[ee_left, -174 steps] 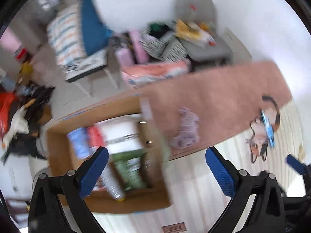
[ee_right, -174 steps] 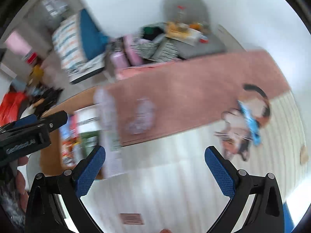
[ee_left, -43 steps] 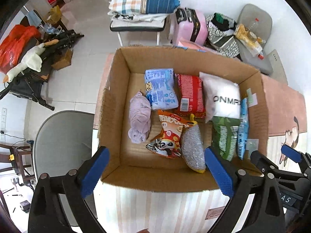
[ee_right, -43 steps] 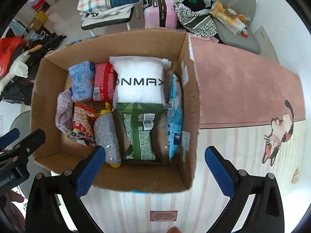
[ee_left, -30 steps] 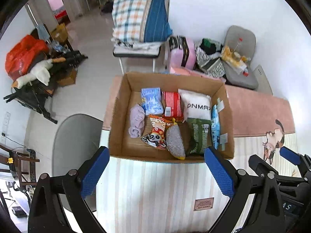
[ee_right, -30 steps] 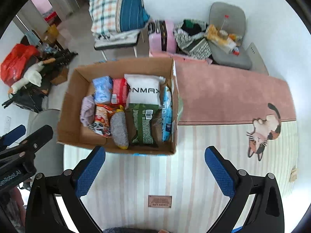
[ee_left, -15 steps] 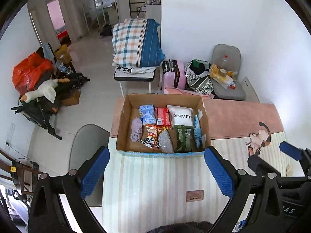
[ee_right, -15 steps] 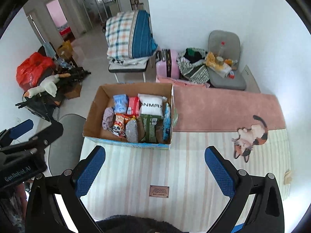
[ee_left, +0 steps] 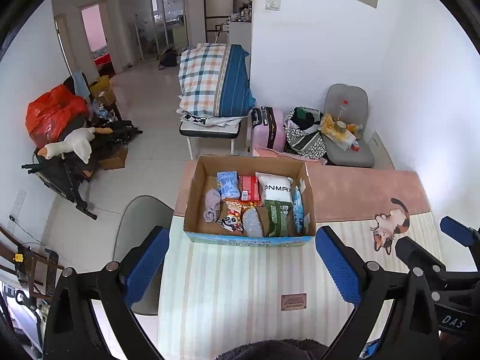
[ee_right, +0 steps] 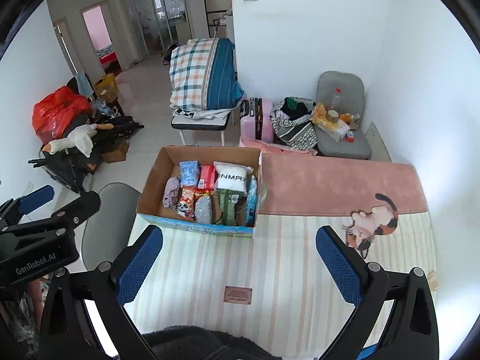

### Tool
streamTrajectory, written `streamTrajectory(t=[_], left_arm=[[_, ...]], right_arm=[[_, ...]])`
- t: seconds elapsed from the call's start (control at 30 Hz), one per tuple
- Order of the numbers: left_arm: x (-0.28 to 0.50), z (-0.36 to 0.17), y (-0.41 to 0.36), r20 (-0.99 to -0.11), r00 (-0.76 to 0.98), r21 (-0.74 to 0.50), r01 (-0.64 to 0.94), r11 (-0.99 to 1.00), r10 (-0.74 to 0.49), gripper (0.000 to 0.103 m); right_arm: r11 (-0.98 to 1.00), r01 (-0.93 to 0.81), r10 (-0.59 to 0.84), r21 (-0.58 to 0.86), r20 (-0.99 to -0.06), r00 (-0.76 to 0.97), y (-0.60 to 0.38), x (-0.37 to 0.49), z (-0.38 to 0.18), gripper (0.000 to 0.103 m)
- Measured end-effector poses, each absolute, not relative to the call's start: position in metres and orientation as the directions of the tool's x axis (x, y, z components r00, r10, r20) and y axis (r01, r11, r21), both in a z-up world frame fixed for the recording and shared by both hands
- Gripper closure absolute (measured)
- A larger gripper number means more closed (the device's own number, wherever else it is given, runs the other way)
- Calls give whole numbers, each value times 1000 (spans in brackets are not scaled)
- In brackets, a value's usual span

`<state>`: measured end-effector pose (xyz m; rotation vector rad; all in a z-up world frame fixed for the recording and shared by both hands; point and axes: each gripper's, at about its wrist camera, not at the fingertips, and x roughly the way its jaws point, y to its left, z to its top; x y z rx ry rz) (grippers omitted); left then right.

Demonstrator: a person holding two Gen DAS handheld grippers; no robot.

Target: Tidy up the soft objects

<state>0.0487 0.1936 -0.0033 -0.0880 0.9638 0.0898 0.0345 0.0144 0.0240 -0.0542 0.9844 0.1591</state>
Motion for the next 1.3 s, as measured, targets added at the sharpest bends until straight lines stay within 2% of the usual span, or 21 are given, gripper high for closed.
streamTrajectory(t=[0.77, 1.3], left_arm=[[81, -60, 196, -862, 501, 17, -133, 991, 82, 3], [83, -64, 201, -864, 497, 7, -145, 989, 79, 0]], right_arm=[[995, -91, 21, -28, -869, 494, 16, 89, -42, 0], [996, -89, 15, -33, -869, 494, 17, 89, -47, 0]])
